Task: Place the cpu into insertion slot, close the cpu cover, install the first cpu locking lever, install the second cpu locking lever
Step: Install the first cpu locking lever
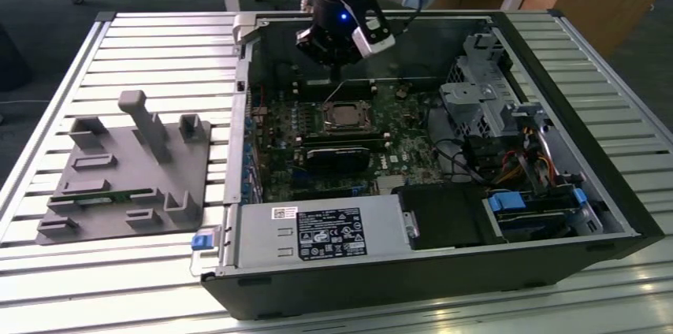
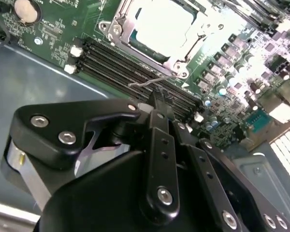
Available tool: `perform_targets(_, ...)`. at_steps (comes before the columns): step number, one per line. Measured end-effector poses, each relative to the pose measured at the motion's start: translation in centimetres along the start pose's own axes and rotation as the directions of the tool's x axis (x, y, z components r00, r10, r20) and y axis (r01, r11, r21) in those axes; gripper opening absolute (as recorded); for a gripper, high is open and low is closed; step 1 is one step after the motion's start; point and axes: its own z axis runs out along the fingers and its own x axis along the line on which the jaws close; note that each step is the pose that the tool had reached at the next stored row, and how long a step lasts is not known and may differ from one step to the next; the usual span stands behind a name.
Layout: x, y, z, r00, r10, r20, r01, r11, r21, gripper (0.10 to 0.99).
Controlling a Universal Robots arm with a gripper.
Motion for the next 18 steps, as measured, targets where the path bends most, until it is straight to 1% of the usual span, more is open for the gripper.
perform_targets(4,-0.02,-0.07,0.57,1.0,-0.007,0.0022,0.007,1.0,0.0,0.106)
perform_targets(11,-0.44,-0.02,1.07,0.9999,-0.01,0.0018,0.01,1.0,0.0,0.106)
perform_targets(13,-0.65,0.0,1.23,0.9999,-0.01,0.0018,0.01,0.9999,0.0,0.106)
perform_targets(18,-1.68,0.04,1.57,0.9999,-0.01,0.0018,0.01,0.9999,0.0,0.106)
